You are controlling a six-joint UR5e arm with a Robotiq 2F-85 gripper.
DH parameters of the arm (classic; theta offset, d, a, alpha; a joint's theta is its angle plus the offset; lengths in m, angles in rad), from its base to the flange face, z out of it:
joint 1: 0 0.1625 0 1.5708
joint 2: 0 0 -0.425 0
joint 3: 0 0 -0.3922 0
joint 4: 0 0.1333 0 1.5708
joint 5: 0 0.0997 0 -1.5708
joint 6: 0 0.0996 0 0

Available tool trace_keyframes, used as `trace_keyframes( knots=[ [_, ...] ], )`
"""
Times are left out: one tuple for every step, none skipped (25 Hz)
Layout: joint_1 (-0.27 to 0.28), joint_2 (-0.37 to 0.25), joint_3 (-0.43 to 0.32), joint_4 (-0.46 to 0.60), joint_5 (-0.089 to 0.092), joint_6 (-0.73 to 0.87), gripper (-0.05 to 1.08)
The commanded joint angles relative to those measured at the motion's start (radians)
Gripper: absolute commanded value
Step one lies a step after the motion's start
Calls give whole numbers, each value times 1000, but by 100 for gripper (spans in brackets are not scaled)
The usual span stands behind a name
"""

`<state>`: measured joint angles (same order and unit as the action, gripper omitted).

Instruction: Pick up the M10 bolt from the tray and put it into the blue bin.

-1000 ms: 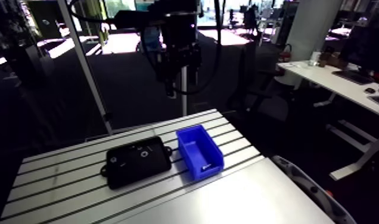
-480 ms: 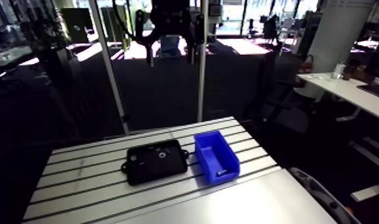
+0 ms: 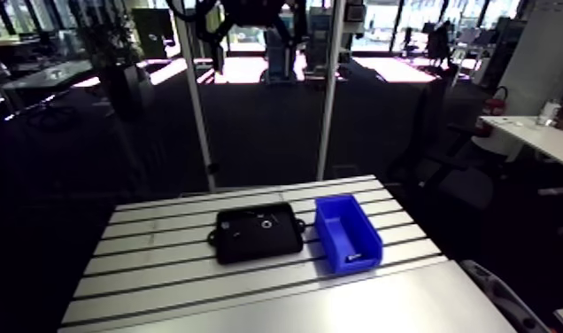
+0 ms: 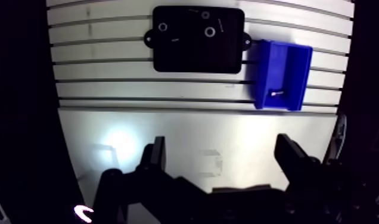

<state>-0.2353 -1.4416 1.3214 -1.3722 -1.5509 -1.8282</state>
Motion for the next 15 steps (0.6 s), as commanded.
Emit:
trace_keyframes(
  knots=[
    [5, 1, 11, 0, -4, 2, 1],
    [5, 1, 11, 0, -2, 2, 1],
    [5, 2, 12, 0, -2, 2, 1],
    [5, 2, 12, -1, -2, 0, 1],
    [5, 4, 14, -1, -2, 0, 1],
    [7, 8, 14, -1, -1, 0, 1],
    [5, 10, 15, -1, 1, 0, 1],
    [7, 10, 20, -3, 1, 0, 1],
    [7, 10, 23, -3, 1, 0, 1],
    [5, 10, 28, -3, -1, 0, 1],
    [5, 10, 29, -3, -1, 0, 1],
    [5, 10, 31, -3, -2, 2, 1],
    [5, 11, 31, -3, -4, 0, 1],
    [5, 11, 31, -4, -5, 0, 1],
    [5, 11, 29, -4, -7, -1, 1]
  ],
)
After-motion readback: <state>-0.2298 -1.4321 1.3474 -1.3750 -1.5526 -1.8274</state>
